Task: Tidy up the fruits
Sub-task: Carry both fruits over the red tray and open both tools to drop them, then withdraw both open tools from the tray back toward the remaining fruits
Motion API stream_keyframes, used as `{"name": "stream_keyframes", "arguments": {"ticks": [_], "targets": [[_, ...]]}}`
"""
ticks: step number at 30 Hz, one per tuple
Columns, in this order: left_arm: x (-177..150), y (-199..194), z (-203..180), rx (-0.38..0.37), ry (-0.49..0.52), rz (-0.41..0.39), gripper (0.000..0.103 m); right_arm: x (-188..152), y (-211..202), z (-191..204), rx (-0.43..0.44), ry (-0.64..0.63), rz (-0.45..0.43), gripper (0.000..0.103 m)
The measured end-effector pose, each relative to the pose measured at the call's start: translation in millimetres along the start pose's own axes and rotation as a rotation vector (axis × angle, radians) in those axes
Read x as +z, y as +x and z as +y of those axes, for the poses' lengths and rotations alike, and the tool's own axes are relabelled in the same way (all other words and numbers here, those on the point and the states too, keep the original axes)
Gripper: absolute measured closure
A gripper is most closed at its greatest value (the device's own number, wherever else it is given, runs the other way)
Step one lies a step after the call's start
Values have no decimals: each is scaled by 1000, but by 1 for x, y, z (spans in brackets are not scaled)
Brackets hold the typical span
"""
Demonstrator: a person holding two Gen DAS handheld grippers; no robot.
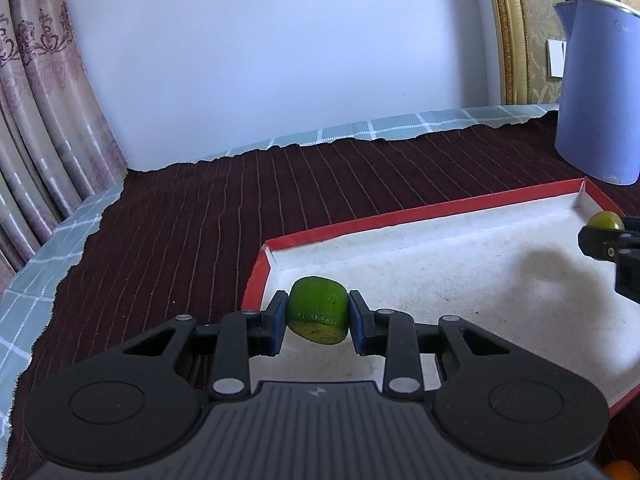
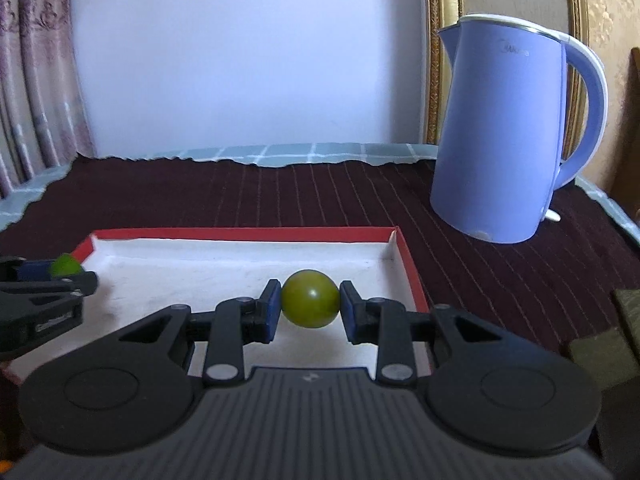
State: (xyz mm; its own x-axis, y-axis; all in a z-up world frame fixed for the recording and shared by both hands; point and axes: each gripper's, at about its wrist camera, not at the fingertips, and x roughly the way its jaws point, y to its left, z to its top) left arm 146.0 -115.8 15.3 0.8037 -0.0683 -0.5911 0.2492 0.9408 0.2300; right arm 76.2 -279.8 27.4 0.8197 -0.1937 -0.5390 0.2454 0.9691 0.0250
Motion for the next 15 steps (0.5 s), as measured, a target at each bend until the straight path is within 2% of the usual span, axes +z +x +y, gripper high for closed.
{"name": "stream_keyframes", "arguments": {"ticks": [5, 9, 13, 14, 15], "targets": [[-2, 1, -3, 15, 15, -1, 72, 1, 9, 3, -41, -14, 17, 69], [-2, 2, -3, 7, 12, 9, 72, 1, 10, 3, -54, -20, 15, 52], [-2, 1, -3, 12, 19, 7, 72, 1, 9, 4, -60, -23, 11, 46], [-1, -1, -3, 6, 16, 8, 69, 1, 8, 4, -63, -22, 9, 44], [-1, -2, -2, 3, 14, 7, 59, 0, 7, 4, -66, -24, 7, 41]]}}
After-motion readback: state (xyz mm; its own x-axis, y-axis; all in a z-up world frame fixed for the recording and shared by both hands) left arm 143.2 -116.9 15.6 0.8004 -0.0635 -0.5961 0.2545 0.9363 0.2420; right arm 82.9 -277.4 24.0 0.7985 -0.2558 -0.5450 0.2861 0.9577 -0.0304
